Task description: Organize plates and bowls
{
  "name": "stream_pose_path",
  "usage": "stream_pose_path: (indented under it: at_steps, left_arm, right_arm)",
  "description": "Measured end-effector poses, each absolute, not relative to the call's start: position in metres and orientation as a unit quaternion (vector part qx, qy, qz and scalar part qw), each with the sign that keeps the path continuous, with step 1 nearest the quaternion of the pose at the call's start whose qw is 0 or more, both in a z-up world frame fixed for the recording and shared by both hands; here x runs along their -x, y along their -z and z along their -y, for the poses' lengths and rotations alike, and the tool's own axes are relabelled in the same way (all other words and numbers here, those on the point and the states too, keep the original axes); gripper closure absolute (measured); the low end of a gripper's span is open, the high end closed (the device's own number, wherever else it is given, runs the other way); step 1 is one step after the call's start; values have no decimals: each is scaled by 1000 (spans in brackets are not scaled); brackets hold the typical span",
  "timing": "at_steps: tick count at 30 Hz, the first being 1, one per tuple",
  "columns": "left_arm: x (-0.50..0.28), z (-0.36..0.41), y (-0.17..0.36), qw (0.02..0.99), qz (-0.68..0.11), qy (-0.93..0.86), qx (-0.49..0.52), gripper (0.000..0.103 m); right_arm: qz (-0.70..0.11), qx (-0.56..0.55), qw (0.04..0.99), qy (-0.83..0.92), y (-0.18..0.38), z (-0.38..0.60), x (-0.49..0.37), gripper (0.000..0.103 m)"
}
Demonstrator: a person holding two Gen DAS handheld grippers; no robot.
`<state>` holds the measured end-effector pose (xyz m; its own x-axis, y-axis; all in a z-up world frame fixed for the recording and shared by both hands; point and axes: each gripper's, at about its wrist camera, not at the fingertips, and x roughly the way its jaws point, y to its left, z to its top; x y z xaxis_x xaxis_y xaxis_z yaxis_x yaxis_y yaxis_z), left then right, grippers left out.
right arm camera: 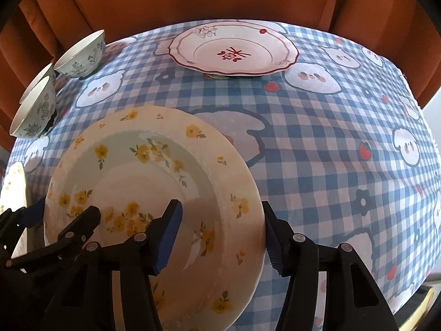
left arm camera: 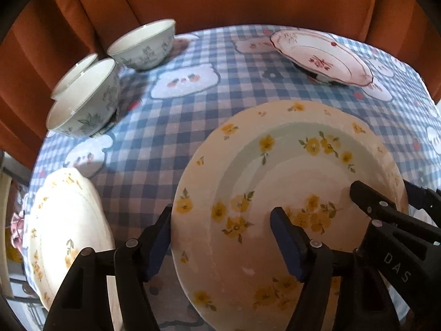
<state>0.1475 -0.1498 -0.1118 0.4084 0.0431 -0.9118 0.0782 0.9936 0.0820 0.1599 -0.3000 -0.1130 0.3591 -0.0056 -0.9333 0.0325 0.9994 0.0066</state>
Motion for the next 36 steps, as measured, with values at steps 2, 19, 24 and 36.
stream_pose_path:
  at_steps: [2,19,24,36]
  left_arm:
    - [-149,148,112,837,-546,9,-51,32]
    - [-140,149,96,821,-571,14,-15,33]
    - [-138,141,83,825,-564,24,-13,33]
    - [-131,100,60,830,-556,40,6,33]
  right_arm:
    - [-564,-7,826,7,113,299,-162,42]
    - [-587,-23,809,13,105,306,-148,41]
    - [-581,-26,813,19,90,302,-142,41]
    - [-559,-16,828,36,55,264,-133,41]
